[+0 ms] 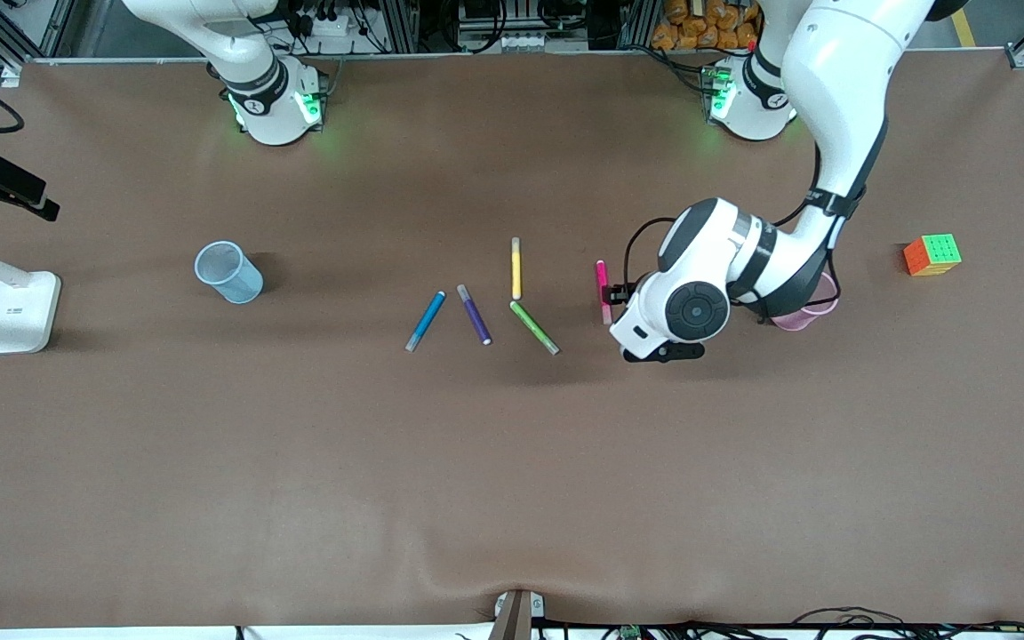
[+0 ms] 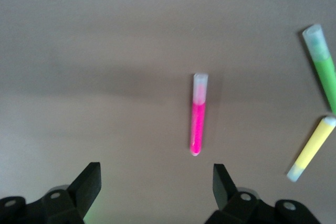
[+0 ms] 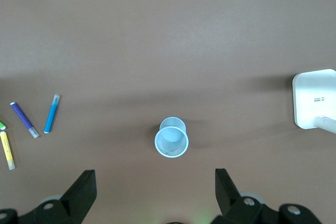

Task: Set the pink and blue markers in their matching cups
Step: 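Grasp the pink marker with the left gripper and lift it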

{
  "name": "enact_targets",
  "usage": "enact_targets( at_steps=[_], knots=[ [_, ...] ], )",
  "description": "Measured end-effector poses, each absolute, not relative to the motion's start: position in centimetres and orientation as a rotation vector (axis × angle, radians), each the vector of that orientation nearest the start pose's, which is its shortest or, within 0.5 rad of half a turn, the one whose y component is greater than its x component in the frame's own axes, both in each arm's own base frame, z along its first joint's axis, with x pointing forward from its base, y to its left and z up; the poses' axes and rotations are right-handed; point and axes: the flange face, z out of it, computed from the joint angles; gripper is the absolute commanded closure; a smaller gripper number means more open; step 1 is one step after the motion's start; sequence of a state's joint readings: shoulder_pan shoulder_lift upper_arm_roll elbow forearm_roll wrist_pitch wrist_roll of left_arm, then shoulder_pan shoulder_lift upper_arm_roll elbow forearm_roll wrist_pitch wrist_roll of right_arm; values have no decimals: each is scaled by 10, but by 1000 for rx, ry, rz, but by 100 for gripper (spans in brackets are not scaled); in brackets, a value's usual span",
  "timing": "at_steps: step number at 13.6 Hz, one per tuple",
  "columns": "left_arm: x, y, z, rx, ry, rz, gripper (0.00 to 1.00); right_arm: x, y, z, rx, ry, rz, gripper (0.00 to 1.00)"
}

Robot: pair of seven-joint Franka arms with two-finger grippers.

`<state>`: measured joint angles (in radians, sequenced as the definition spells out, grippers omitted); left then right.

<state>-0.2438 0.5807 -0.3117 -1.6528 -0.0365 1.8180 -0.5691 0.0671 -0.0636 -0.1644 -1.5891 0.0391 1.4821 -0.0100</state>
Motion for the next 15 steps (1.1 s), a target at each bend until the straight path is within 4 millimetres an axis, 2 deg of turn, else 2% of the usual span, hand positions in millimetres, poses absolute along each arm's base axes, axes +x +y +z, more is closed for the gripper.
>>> enact_targets(
  at_steps=[4,6,7,10,15],
  knots=[
    [545,-334,219,-3050,-60,694,29,523,-50,642,-3086,130,64,0],
    [542,-337,205,-3044,-55,712,36,523,-50,642,-3086,130,64,0],
    [541,-337,202,-3042,-55,718,41,523,-50,642,-3086,130,64,0],
    [541,-340,194,-3053,-57,711,46,523,-55,642,-3085,145,64,0],
    [536,-349,182,-3072,-77,748,51,522,-58,641,-3084,156,67,0]
  ],
)
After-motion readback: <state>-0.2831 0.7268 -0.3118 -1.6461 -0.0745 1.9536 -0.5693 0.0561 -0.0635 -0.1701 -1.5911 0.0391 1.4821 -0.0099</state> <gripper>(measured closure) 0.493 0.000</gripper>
